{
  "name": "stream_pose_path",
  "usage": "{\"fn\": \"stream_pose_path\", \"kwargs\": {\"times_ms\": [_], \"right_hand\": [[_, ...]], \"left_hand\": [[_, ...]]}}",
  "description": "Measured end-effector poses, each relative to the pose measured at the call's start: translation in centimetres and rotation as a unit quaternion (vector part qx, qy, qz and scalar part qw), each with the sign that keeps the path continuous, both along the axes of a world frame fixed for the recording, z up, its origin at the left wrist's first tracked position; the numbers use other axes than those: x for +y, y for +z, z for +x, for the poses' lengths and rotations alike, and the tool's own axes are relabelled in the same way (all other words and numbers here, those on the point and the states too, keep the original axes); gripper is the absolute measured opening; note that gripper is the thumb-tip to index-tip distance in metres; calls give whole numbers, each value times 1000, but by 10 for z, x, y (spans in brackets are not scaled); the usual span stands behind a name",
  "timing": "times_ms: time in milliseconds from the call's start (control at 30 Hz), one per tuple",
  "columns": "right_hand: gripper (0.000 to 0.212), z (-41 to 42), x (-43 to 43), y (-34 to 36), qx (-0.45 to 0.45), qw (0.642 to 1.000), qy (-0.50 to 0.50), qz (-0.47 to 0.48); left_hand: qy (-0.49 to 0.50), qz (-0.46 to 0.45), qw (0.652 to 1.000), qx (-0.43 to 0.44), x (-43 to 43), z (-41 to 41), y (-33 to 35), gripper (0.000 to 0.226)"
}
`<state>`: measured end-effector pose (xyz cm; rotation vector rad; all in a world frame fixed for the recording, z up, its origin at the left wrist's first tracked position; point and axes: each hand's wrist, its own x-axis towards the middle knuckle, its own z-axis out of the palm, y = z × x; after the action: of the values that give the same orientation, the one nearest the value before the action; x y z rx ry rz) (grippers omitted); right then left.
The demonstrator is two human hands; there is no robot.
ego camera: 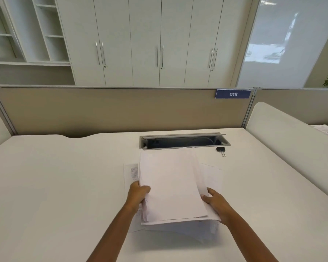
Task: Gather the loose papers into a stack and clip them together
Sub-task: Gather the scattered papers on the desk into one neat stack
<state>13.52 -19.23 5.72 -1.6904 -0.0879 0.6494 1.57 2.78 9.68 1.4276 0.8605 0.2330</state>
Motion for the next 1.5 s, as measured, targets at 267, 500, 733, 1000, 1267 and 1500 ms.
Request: {"fn": "stream_pose_path", "kwargs": {"times_ms": [267,500,733,1000,1267,1500], "right_hand": [[19,-5,0,1,-7,1000,13,12],[19,-8,-1,6,-25,999,42,15],[39,-6,2,9,-43,998,18,31],[27,0,27,40,-182,973,-52,130],[36,-5,35,41,-215,966,-25,145],[16,-4,40,53,-252,954,-89,133]], "left_hand": [[-59,14,998,18,1,-11,-5,51],[-73,-132,987,-61,7,-17,-10,33],[-57,-64,992,-96,7,-14,-21,31],[-23,41,977,-210,5,2,11,26],[-140,72,957,-243,15,1,31,32],[-47,104,956,-270,11,9,34,16]]}}
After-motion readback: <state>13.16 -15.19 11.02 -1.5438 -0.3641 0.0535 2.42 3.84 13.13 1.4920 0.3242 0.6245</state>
